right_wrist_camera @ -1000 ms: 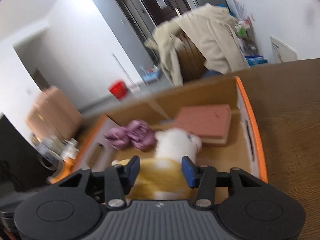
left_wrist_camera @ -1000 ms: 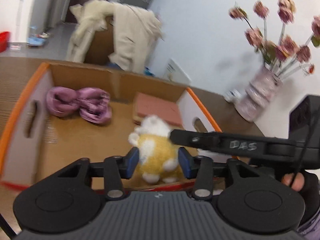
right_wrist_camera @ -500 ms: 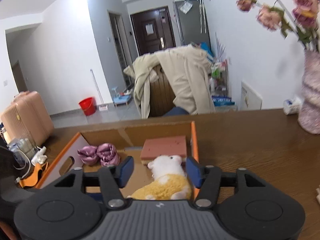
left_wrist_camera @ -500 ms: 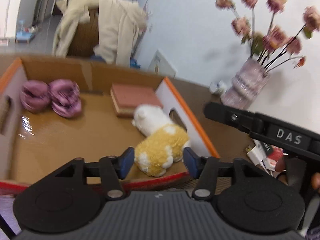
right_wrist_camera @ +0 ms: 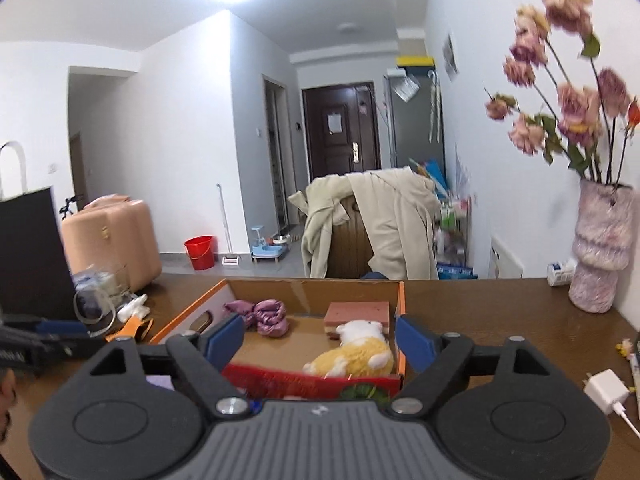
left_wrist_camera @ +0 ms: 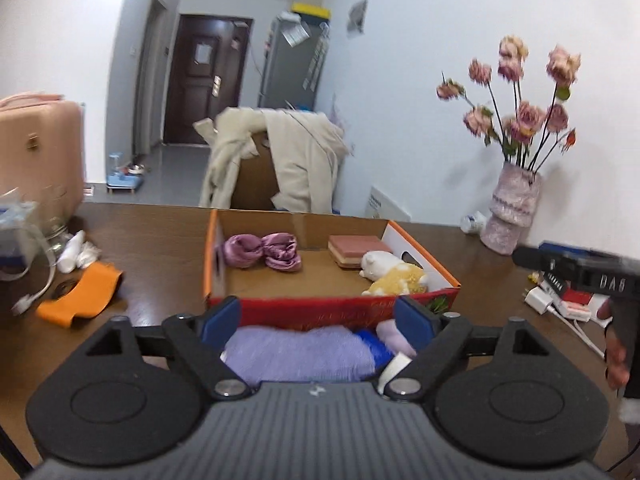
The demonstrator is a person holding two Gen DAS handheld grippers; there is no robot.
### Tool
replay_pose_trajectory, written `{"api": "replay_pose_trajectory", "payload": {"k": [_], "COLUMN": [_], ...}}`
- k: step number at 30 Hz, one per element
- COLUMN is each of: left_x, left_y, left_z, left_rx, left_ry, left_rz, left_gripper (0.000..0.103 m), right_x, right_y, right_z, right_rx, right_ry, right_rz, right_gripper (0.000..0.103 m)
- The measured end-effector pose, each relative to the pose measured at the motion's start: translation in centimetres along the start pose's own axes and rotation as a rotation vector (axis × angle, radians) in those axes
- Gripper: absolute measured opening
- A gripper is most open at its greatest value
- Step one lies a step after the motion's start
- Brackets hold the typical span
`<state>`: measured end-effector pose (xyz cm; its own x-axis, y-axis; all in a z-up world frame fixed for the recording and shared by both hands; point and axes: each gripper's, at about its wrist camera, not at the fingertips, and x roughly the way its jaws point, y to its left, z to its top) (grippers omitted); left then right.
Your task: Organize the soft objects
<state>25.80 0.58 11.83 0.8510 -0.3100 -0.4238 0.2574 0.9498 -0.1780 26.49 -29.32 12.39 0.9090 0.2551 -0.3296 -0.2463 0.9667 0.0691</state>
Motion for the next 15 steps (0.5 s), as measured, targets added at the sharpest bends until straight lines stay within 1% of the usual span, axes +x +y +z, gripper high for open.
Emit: {"api": "replay_pose_trajectory", "payload": {"k": [3,6,9,12,15], "left_x": [-2.7,-4.4,-5.3,-5.7,-5.9], "left_y": [0.7,1.2,1.9,2.6,3.0], "left_z": [-2.7,-5.4,-7.7,-9.1,-9.8], "left_rx": [-0.039,-0.078,-0.096,-0.097,-0.095], "left_ry": [-0.025,-0.024,0.002,0.027,0.028], "left_rz": [0.003,0.023,0.031,0.073,0.097], "left_gripper": [0.095,0.097,0.097,0.097,0.097], "right_x": [-2.3,-3.8,-4.4,-4.5,-4.0], "right_y": [1.5,3.1,5.0,5.9,6.3], "right_z": [-2.1,-4.3,-6.6,-8.4,-9.8], "right_rx": [-0.024,-0.052,-0.076,-0.04,0.005], "right_ry": [-0.01,-0.008,0.028,0.055,0.101], "right_rz": [0.034,0.056,0.065,0.09,0.101], "right_gripper": [0.086,0.089,0.089,0.089,0.089]}}
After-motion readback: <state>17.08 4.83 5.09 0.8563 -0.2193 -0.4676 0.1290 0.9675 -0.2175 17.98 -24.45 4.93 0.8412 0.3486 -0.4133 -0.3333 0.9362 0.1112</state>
